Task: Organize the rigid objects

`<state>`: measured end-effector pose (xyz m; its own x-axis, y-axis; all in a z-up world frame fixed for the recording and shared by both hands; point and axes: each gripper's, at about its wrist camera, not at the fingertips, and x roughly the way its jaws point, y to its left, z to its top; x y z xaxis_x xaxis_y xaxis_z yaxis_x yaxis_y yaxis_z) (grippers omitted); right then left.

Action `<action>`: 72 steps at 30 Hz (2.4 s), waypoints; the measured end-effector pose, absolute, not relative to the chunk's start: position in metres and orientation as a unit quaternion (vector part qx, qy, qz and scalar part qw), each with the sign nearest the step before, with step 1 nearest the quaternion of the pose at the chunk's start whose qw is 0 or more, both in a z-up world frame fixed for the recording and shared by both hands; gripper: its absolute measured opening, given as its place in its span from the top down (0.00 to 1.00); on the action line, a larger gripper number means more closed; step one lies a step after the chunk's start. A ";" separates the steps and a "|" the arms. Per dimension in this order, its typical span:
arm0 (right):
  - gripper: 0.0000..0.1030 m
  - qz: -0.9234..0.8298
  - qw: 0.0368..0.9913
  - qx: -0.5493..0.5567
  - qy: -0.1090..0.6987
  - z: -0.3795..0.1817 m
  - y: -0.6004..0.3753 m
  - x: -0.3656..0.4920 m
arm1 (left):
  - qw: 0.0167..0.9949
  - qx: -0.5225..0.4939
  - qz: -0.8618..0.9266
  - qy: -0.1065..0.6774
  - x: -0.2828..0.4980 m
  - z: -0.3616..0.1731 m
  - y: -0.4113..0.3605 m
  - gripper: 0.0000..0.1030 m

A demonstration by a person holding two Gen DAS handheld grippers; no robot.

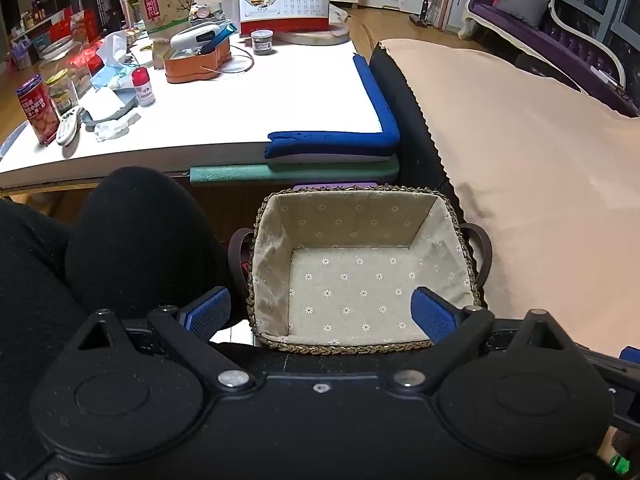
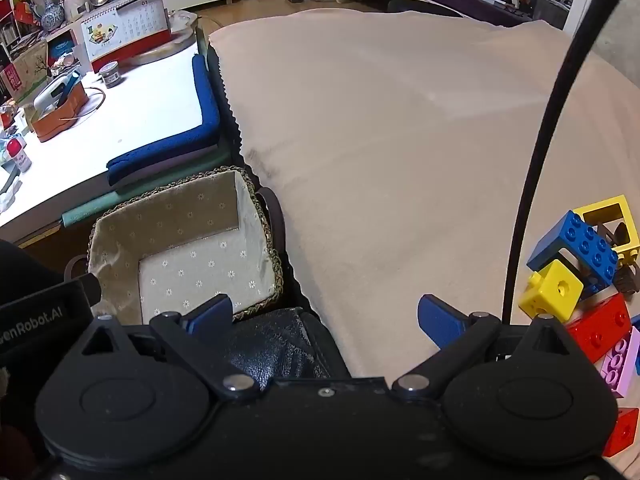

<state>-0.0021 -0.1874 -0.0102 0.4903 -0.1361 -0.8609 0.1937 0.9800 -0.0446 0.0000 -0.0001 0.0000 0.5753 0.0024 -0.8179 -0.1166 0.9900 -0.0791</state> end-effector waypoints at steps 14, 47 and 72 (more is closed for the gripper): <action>0.03 -0.097 0.862 0.024 0.497 -0.010 -0.185 0.001 | 0.884 -0.062 0.034 0.462 0.003 -0.005 0.000 0.09; 0.03 -0.091 0.861 0.015 0.500 -0.015 -0.182 -0.001 | 0.884 -0.060 0.033 0.463 0.001 -0.004 -0.001 0.09; 0.03 -0.088 0.862 0.008 0.500 -0.016 -0.178 -0.001 | 0.883 -0.061 0.033 0.463 0.001 -0.005 -0.001 0.09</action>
